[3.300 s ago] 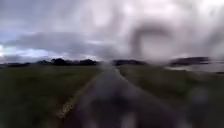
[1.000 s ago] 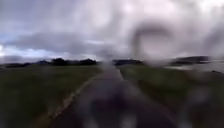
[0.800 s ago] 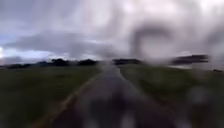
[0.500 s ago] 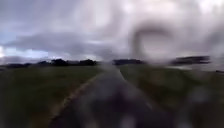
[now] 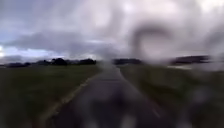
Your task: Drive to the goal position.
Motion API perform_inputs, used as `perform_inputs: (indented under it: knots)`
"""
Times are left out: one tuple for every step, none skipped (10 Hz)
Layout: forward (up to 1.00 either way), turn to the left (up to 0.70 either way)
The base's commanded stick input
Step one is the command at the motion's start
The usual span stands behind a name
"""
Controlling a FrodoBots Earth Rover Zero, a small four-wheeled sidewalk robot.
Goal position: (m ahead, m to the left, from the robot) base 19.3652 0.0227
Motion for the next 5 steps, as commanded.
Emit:
perform_inputs:
  knots:
    - [0.70, 0.00]
    - [0.70, 0.00]
    - [0.70, 0.00]
    - [0.70, 0.00]
    - [0.70, 0.00]
